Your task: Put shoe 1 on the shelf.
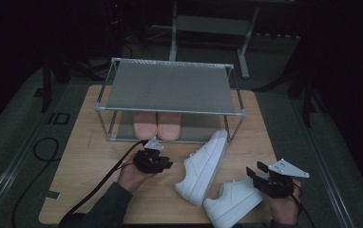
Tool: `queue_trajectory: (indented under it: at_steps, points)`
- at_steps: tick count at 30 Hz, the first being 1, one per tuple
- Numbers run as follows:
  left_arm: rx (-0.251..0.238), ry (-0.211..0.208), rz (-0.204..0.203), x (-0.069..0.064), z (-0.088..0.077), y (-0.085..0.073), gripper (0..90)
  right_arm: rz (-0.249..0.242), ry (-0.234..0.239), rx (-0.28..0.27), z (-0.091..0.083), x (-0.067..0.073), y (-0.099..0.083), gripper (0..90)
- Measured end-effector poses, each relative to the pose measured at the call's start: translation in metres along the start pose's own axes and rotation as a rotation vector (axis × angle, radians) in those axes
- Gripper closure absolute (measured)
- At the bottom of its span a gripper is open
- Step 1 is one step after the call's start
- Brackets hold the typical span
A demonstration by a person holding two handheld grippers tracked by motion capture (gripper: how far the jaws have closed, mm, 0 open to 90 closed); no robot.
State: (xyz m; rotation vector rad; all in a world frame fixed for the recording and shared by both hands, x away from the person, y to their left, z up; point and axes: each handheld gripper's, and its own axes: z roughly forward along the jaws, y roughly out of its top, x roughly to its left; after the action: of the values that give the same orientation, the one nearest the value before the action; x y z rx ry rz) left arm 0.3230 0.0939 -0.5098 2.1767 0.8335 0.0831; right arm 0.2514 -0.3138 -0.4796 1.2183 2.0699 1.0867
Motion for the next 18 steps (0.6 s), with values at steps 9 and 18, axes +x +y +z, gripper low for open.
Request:
queue_trajectory:
  at_steps: [9,18]
  points:
    - [-0.007,-0.029,0.026,-0.015,-0.001,0.002,78.7,0.0,-0.001,0.001,0.0,0.0,0.0,49.3]
    - [0.014,-0.041,0.049,-0.023,0.006,0.003,87.2,0.0,0.0,0.0,0.0,0.0,0.0,49.4]
